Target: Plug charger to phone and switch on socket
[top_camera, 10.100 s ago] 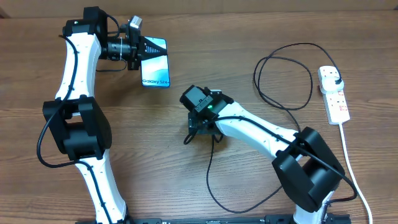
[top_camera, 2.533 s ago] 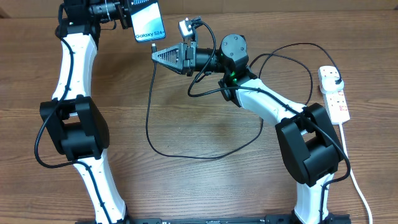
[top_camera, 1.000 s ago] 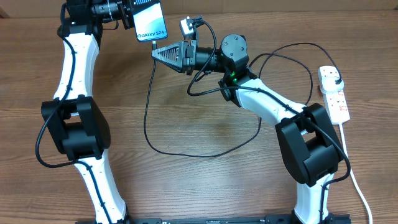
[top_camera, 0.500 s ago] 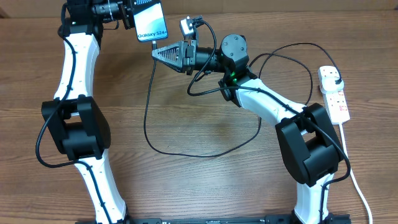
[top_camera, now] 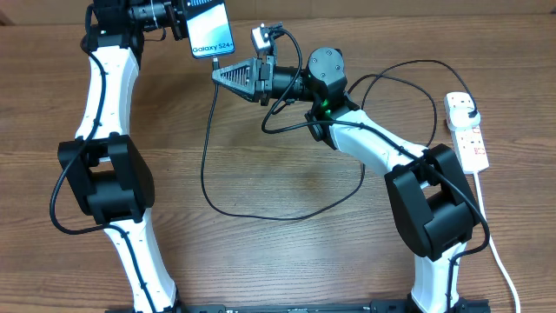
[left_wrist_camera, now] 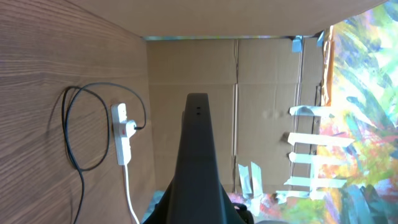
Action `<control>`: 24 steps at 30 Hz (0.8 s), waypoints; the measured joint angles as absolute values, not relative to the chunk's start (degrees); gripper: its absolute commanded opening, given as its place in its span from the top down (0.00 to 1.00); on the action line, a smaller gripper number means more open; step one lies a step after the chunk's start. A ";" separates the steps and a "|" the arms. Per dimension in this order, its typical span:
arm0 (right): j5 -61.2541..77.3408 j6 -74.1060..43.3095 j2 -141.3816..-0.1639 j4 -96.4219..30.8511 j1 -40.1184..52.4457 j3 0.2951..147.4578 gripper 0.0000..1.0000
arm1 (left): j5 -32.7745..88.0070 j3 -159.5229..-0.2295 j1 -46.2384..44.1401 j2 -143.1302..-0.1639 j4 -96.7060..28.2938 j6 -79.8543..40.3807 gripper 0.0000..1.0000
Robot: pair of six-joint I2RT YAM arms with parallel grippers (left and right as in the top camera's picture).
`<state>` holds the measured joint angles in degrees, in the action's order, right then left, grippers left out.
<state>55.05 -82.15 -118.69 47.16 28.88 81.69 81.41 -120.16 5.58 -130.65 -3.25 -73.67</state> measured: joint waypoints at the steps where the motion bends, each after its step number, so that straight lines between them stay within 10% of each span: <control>1: 55.07 -82.11 -118.69 46.83 28.88 81.69 0.96 | 81.41 -120.16 5.58 -130.65 -3.05 -73.71 0.96; 24: 55.11 -81.34 -118.69 48.77 28.88 81.69 0.96 | 81.38 -120.16 5.58 -130.65 -1.67 -74.98 0.96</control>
<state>55.11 -81.34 -118.69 48.77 28.88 81.69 81.38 -120.16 5.58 -130.65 -1.67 -74.98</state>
